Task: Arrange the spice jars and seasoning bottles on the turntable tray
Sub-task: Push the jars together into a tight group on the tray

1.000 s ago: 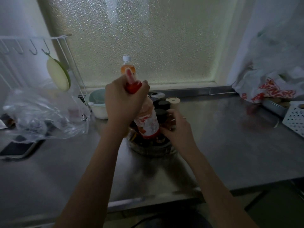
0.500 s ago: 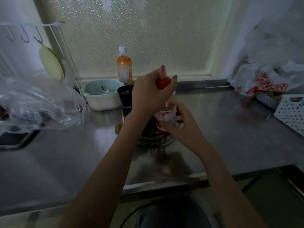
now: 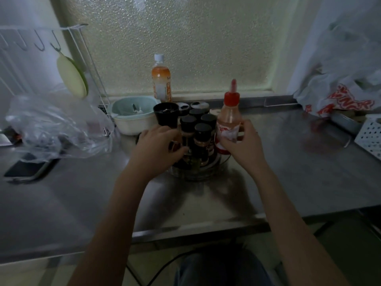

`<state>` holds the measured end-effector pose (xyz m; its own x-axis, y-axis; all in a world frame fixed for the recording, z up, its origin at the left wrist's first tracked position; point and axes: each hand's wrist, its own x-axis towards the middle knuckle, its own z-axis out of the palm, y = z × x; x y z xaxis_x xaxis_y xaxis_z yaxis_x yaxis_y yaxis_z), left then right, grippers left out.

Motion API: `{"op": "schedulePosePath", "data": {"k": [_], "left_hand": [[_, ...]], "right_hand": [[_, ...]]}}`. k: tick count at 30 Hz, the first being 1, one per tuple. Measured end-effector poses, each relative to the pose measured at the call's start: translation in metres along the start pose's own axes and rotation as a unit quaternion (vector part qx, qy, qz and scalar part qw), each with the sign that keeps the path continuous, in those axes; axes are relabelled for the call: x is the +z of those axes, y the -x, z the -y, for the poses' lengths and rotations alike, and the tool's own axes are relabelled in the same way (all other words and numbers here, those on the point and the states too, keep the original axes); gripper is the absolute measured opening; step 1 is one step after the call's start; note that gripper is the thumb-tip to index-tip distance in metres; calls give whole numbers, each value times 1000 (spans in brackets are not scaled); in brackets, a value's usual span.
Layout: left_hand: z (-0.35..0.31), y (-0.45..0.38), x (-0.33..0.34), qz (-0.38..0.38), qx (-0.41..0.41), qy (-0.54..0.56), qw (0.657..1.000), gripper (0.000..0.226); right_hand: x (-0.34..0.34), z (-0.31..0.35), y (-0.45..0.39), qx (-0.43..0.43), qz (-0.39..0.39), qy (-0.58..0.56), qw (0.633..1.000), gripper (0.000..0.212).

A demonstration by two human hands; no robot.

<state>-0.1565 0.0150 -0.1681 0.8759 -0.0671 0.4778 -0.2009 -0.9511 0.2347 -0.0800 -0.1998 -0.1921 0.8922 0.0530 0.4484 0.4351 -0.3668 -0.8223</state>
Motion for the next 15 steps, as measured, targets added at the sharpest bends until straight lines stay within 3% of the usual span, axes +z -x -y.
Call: {"op": "schedulePosePath", "data": {"k": [6,12,15], "left_hand": [[-3,17,7,128,14,-52,990,60],[-9,7,2,196,11,-42,980,50],[-6,1,1,219,8,-25,975,46]], "right_hand": [[6,-6,0,24,47,33,998,48],[12,-16,4,51,63,52,995,54],[14,-16,6,56,37,70,995,74]]}}
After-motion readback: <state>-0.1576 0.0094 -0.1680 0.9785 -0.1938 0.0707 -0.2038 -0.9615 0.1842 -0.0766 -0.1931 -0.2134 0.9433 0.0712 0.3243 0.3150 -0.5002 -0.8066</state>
